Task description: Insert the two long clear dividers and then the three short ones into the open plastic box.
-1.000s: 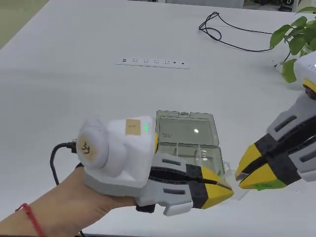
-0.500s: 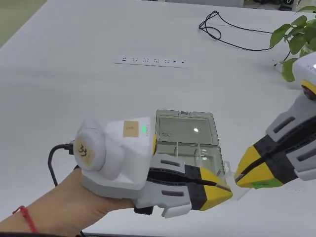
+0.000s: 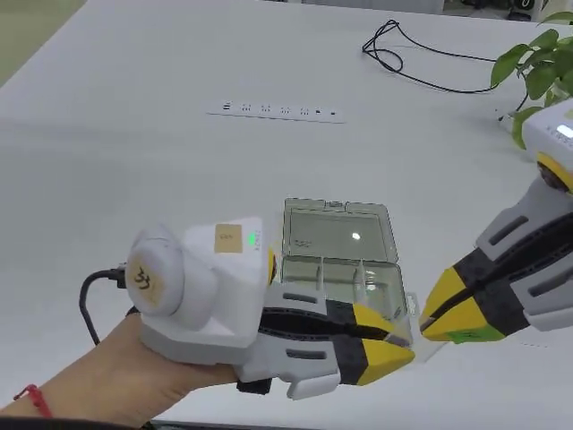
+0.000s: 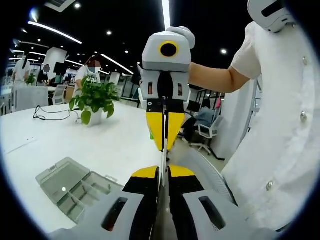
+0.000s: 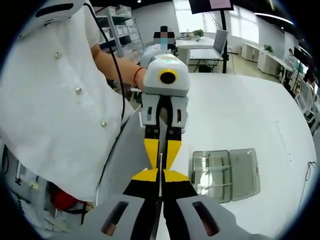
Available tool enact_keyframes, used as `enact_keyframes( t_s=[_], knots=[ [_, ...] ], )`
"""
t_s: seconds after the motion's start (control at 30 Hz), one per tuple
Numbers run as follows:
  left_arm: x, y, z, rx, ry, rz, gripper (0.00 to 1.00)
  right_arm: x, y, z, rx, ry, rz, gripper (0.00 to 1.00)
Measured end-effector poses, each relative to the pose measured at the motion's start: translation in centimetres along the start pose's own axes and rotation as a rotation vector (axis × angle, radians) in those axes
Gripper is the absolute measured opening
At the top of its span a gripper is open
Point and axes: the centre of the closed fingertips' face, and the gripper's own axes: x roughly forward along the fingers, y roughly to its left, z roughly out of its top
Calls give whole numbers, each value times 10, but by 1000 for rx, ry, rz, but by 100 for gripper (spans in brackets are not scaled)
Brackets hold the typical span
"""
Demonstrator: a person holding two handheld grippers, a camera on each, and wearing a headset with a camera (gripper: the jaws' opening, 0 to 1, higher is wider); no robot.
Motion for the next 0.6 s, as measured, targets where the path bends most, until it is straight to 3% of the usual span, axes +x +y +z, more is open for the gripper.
enact_keyframes(
  t_s=[0.37,0.6],
  knots=[
    [-16,13,-9,-35,2,71,17,-1,-7,3,8,3,-34,2],
    [-33,30,-19,-42,25,148,31,-3,-26,-6,35,5,-78,2]
  ],
)
